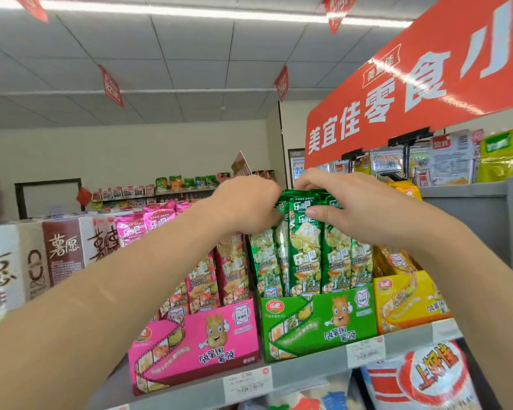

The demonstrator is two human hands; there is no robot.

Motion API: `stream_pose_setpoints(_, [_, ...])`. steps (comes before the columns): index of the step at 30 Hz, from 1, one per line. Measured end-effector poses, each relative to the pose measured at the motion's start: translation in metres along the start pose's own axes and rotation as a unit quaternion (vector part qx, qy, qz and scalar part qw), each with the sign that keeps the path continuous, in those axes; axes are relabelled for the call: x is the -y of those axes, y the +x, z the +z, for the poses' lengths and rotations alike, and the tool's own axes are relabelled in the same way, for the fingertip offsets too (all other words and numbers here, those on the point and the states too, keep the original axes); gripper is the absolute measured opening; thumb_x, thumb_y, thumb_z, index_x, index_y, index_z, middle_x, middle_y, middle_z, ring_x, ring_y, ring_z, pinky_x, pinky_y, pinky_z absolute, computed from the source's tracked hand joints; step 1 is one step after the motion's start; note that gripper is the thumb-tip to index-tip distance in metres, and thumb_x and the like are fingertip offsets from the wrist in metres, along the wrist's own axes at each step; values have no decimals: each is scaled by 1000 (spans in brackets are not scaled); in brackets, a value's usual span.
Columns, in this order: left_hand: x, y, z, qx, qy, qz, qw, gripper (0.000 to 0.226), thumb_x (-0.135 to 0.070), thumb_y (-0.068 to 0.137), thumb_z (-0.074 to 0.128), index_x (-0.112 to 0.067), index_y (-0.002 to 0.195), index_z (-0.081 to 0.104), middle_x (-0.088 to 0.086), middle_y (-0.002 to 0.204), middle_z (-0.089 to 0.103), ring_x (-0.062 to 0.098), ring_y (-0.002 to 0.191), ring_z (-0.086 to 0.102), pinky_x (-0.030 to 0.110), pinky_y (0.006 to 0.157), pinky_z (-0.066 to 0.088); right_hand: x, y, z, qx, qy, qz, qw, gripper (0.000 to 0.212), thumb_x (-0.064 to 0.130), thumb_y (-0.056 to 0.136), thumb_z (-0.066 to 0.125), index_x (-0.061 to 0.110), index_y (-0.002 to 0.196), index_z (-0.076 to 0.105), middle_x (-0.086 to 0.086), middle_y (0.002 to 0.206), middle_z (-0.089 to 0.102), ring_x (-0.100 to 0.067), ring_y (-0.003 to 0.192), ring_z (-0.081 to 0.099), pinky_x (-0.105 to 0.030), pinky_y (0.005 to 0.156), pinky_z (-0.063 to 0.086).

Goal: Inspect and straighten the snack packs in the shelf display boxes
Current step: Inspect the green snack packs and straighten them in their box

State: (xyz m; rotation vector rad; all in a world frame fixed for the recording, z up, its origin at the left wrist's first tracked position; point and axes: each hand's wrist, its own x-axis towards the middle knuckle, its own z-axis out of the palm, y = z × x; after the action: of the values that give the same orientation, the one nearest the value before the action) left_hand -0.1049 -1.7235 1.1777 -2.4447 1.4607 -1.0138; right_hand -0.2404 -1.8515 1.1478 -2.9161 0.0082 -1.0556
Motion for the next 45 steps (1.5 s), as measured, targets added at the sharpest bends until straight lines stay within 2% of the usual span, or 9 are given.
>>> stream_pose_setpoints(5, [5,5,-2,-20,-4,8,1000,28,-41,84,66,-14,92,63,0,77,61,22,70,57,33,62,47,2,-2,4,-41,-5,-2,999,25,29,99,50,33,124,52,8,121,62,-19,113,55,-51,105,34])
stream_pose_setpoints(10, [7,3,-6,25,-153,-14,988,50,-43,77,73,-19,116,54,-7,88,57,10,74,54,26,57,37,2,-3,15,-85,-10,-26,996,5,29,98,44,33,97,46,13,82,52,-3,77,47,-47,98,32])
stream_pose_setpoints(17, [9,-2,-7,-4,-360,-70,930,22,-25,81,76,-23,99,62,0,97,68,20,92,65,44,88,52,6,-5,15,-112,8,-20,993,37,62,89,28,31,86,47,13,60,43,1,62,43,-43,87,35])
stream_pose_setpoints(20, [8,-3,-11,-71,-485,-111,864,18,-15,81,74,-19,96,65,3,88,70,24,87,68,46,88,52,9,-3,21,-159,-4,8,987,40,62,91,29,29,79,47,10,57,43,-2,60,43,-41,82,36])
stream_pose_setpoints(24, [2,-8,-23,-304,-524,-106,788,17,-20,91,65,-22,106,57,-8,83,58,25,81,66,51,79,56,14,-1,33,-224,-27,36,974,34,51,97,42,26,79,53,13,57,42,-14,66,46,-41,86,36])
stream_pose_setpoints(28, [3,-29,-41,-523,-401,-33,751,20,-23,91,62,-26,107,49,1,96,59,24,85,60,48,78,51,14,-2,42,-250,-59,48,965,37,52,97,38,25,92,63,9,86,64,-20,99,53,-41,91,29])
stream_pose_setpoints(34, [9,-69,-51,-664,-331,20,671,22,-6,92,58,-10,108,43,8,94,50,18,81,54,34,72,48,15,-3,53,-274,-73,46,958,41,50,95,39,27,113,68,2,123,60,-21,125,43,-47,100,23])
stream_pose_setpoints(40, [-3,-109,-26,-639,-393,-24,661,18,-6,91,57,-15,101,45,-9,84,48,-2,71,49,18,67,41,24,-20,47,-285,-41,43,957,43,46,94,41,33,131,59,5,149,45,-16,142,28,-47,108,18])
stream_pose_setpoints(45, [-36,-138,8,-566,-484,-68,663,17,-13,86,60,-26,94,51,-16,75,55,-5,62,50,10,57,39,51,-75,58,-276,217,14,936,33,41,95,49,27,118,68,14,119,66,0,114,57,-24,99,43])
